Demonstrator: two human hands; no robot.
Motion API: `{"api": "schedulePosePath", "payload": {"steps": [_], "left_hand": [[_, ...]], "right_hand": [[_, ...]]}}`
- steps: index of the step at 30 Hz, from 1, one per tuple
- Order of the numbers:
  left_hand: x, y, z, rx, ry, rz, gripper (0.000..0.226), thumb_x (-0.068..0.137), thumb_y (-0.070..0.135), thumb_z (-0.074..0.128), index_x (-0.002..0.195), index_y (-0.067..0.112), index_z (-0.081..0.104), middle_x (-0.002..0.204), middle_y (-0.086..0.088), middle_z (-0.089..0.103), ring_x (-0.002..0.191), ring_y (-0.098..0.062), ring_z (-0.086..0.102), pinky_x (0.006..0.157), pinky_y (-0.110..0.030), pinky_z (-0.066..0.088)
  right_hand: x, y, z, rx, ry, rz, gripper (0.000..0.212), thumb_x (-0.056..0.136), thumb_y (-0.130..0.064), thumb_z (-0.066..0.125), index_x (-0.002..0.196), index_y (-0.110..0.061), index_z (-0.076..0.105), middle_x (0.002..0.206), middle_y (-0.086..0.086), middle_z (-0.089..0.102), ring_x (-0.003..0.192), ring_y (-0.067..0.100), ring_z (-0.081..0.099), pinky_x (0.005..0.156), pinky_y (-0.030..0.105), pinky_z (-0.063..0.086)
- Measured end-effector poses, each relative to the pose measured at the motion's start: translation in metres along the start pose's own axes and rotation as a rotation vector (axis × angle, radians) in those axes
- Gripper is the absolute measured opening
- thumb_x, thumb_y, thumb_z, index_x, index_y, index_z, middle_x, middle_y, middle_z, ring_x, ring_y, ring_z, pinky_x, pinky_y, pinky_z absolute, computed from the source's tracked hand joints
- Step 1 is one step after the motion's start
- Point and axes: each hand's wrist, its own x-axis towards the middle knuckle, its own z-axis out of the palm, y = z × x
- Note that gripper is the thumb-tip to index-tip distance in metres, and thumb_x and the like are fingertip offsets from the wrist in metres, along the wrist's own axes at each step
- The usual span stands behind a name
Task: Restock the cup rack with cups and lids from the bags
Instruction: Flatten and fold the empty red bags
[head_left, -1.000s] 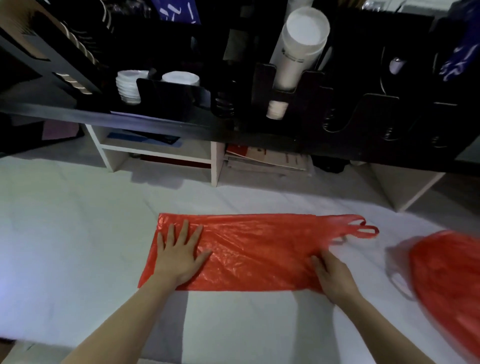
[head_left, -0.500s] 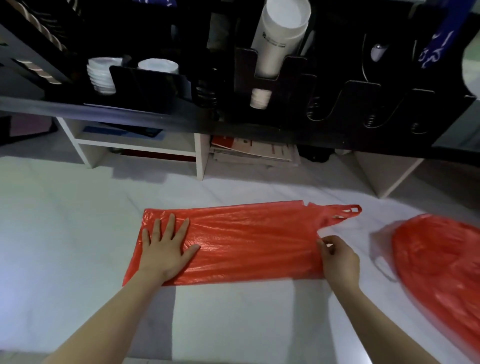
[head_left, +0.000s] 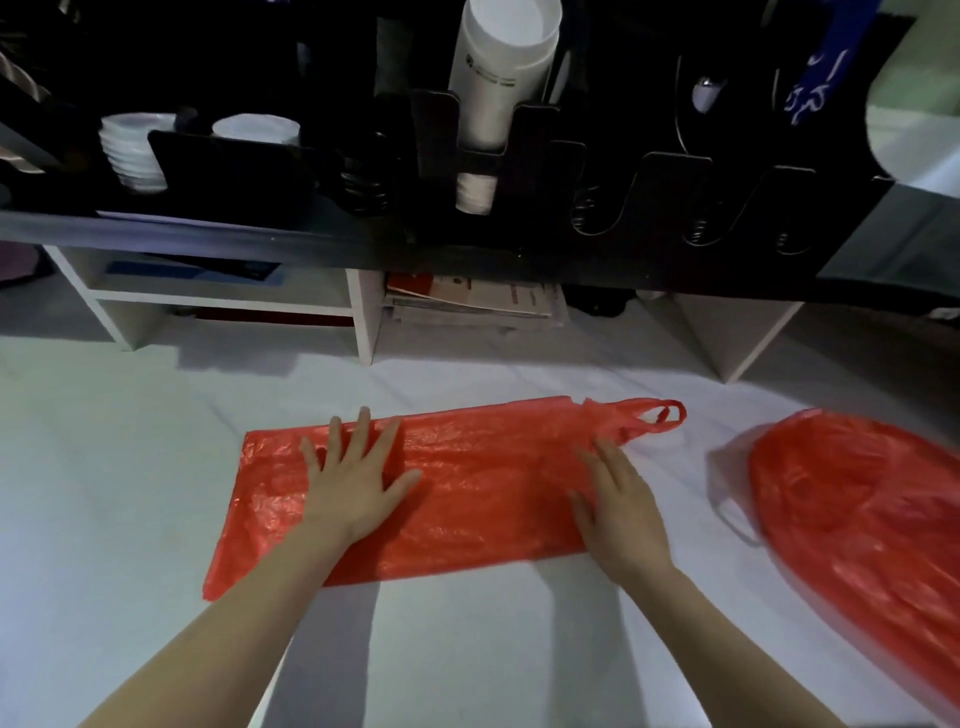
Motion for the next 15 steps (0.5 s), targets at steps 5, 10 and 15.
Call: {"api": "schedulePosePath", "payload": {"steps": [5,10,15], "left_hand": [[0.001,0.005,0.018,0.045,-0.076,-0.037,0.086,0.071,0.085,0.0,0.145,0.045,-0.015,0.159,0.001,-0.015,0.144,-0.033,-0.016,0.111,-0.06,-0.011],[0.002,0.005,0.022,0.061,-0.049,-0.042,0.088,0.067,0.088,-0.007,0.143,0.046,-0.019,0.158,0.001,-0.016,0.143,-0.032,-0.018,0.11,-0.059,-0.013],[0.002,0.005,0.022,0.062,-0.043,-0.046,0.087,0.067,0.088,-0.005,0.143,0.046,-0.019,0.158,0.001,-0.016,0.143,-0.032,-0.018,0.111,-0.059,-0.012]], "right_hand": [[0.015,0.002,0.008,-0.057,-0.121,0.076,0.062,0.098,-0.039,0.043,0.151,-0.015,0.022,0.16,0.006,0.011,0.147,0.024,0.008,0.118,0.035,0.01],[0.029,0.008,0.004,0.068,0.085,0.148,0.056,0.088,-0.018,0.058,0.142,-0.012,0.042,0.154,0.019,0.024,0.143,0.038,0.019,0.116,0.046,0.02],[0.057,-0.016,0.021,-0.113,-0.094,-0.251,0.06,0.096,-0.042,0.039,0.151,-0.028,0.021,0.16,0.002,-0.005,0.146,0.024,-0.013,0.116,0.044,-0.009]]}}
